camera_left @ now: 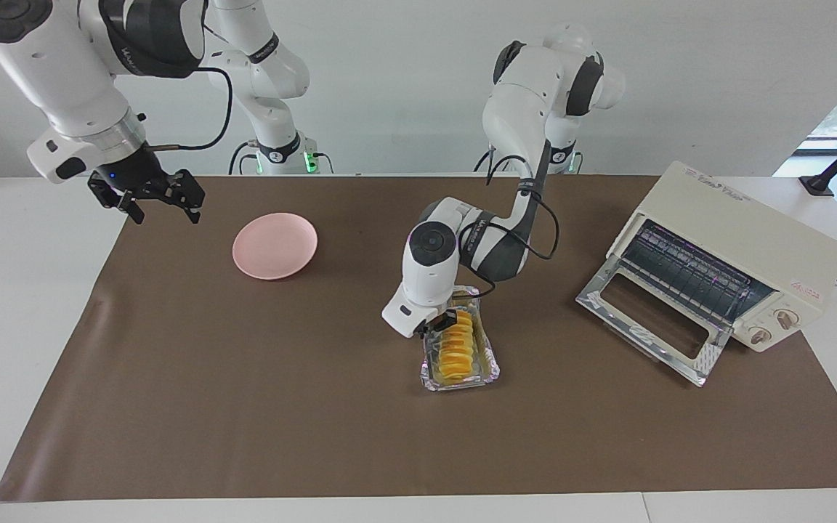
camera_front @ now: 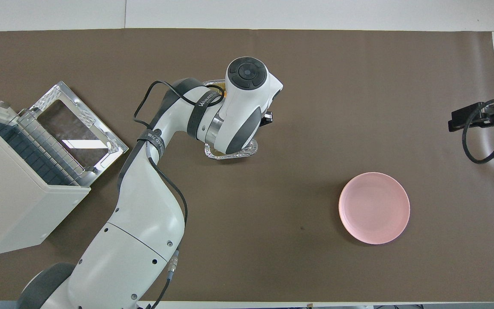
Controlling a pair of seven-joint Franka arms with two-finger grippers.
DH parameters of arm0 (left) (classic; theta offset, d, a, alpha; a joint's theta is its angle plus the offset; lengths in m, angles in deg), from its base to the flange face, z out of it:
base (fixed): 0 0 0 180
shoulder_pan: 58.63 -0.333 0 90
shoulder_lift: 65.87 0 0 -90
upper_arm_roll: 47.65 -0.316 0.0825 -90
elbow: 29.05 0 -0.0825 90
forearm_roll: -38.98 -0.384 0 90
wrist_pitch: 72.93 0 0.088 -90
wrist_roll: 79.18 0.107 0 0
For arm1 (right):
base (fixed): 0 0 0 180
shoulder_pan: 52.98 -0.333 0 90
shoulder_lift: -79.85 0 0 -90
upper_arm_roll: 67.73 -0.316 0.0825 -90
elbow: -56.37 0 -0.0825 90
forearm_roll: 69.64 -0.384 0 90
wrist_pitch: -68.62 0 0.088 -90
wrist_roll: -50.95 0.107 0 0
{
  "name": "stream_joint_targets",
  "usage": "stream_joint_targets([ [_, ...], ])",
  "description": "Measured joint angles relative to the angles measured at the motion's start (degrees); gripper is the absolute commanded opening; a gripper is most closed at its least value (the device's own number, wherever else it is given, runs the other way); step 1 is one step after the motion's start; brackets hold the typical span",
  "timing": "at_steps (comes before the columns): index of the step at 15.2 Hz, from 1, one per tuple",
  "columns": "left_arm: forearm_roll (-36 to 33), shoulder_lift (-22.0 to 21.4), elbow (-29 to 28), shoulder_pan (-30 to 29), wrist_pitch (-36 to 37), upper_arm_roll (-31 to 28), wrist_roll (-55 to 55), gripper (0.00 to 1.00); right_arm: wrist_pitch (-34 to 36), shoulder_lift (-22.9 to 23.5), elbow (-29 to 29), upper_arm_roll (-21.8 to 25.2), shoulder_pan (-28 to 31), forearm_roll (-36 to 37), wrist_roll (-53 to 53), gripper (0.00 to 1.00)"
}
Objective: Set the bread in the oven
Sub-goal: 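Close the left gripper on the rim of the foil tray, then lift the foil tray with the left gripper and carry it into the oven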
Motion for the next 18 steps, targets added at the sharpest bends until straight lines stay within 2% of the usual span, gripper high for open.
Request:
stream_joint_targets([
  [4, 1.1, -1.4, 0.8, -1.3, 4.2, -0.9, -1.8, 0.0, 0.1, -0.7, 0.0, 0.0, -0.1, 0.0, 0.0, 1.0],
  [6, 1.9, -3.7, 1.4, -3.3, 7.5, -1.3, -3.0, 0.0, 0.1, -0.7, 0.0, 0.0, -0.1, 0.0, 0.0, 1.0],
  [9, 2.3, -7.8, 2.2, -6.6, 11.9, -2.3, -11.0, 0.0, 0.1, -0.7, 0.0, 0.0, -0.1, 0.0, 0.0, 1.0],
  [14, 2.4, -12.9, 2.1, -9.0, 19.1, -11.7, -14.6, 0.0, 0.1, -0.7, 0.0, 0.0, -0.1, 0.0, 0.0, 1.0],
  [18, 2.5, -13.8, -0.9, -14.4, 19.5, -14.1, -15.0, 0.0, 0.1, -0.7, 0.0, 0.0, -0.1, 0.0, 0.0, 1.0],
])
